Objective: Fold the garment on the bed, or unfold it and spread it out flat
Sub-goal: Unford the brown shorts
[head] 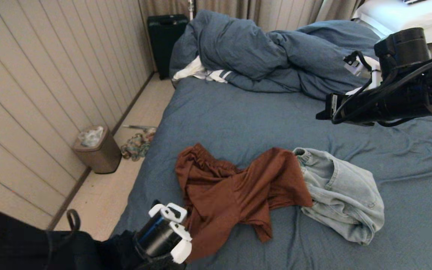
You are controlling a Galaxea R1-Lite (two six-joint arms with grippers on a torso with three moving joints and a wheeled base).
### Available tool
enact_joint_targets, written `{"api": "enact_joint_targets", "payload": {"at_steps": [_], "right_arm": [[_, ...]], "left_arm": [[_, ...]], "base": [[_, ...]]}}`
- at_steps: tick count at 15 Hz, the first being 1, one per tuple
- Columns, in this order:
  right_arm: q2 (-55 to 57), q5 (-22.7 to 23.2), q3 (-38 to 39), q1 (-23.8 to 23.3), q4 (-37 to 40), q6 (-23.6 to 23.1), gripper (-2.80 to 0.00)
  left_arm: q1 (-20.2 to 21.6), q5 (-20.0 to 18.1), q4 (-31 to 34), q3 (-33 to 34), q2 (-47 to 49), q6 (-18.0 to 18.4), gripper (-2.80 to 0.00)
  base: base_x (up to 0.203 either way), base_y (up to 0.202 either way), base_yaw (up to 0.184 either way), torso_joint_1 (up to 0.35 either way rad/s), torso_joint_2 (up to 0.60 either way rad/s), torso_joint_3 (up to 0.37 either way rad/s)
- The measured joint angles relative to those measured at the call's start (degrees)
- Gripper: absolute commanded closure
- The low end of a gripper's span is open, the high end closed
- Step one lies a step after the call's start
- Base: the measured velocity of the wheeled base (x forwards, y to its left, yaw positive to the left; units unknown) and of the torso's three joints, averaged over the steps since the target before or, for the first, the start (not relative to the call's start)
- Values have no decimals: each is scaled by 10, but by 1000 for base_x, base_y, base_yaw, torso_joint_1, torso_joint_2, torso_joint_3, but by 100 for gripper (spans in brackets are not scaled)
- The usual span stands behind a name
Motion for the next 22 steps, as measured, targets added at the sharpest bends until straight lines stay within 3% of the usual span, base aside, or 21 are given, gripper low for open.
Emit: {"api": "enact_joint_targets", "payload": {"at_steps": [3, 8, 11, 15, 16, 17, 22], "right_arm": [[-2, 0, 1, 0, 0, 0, 0], [-6, 0, 5, 3, 0, 0, 0], [-6, 0, 7, 4, 0, 0, 0], [-6, 0, 8, 5, 0, 0, 0], [-5, 0, 8, 5, 0, 0, 0], [-5, 0, 8, 6, 0, 0, 0], [-4, 0, 10, 5, 0, 0, 0]], "left_arm": [[-17, 17, 66, 39, -86, -21, 0], [-23, 35, 229, 49, -218, -28, 0], [-24, 41, 266, 56, -252, -27, 0], [-27, 38, 266, 60, -261, -25, 0], [-30, 37, 266, 61, -261, -24, -37], [-34, 37, 265, 63, -261, -24, -280], [-45, 39, 253, 47, -275, -27, -280]], "base": [[0, 0, 0, 0, 0, 0], [0, 0, 0, 0, 0, 0], [0, 0, 0, 0, 0, 0], [0, 0, 0, 0, 0, 0], [0, 0, 0, 0, 0, 0], [0, 0, 0, 0, 0, 0], [0, 0, 0, 0, 0, 0]]}}
